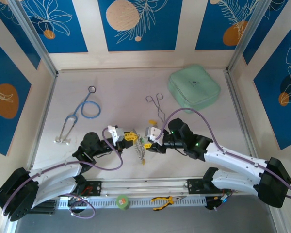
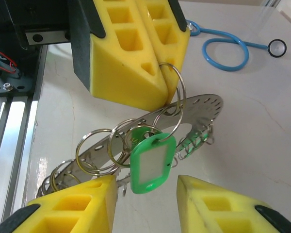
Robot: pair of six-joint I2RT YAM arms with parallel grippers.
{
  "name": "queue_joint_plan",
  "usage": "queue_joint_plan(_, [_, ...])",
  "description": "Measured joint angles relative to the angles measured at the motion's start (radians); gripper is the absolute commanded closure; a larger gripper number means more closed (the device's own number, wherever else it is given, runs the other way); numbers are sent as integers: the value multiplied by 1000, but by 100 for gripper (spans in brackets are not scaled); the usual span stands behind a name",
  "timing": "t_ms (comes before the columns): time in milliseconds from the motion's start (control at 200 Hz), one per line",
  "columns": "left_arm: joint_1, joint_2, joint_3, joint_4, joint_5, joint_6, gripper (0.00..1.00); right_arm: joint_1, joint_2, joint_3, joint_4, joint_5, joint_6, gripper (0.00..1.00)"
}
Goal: Put the keys on the keyring
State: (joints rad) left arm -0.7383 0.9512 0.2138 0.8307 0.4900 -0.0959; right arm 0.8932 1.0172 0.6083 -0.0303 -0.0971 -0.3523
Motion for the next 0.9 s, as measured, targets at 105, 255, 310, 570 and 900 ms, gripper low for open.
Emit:
queue_joint_plan(105, [0,0,0,0,0,0,100,3,12,0,8,0,-3,63])
queue_joint_plan(255, [0,0,0,0,2,0,100,5,30,0,23,2,-7,66])
queue_joint_plan(310, [0,0,0,0,6,0,100,5,40,0,27,5,-8,68])
queue_joint_plan(570, [0,-1,0,0,8,0,100,9,53,0,42,29,-16,81])
queue_joint_plan(900, [0,-11,0,-9,8,27,100,9,-4,0,18,68,-29,92])
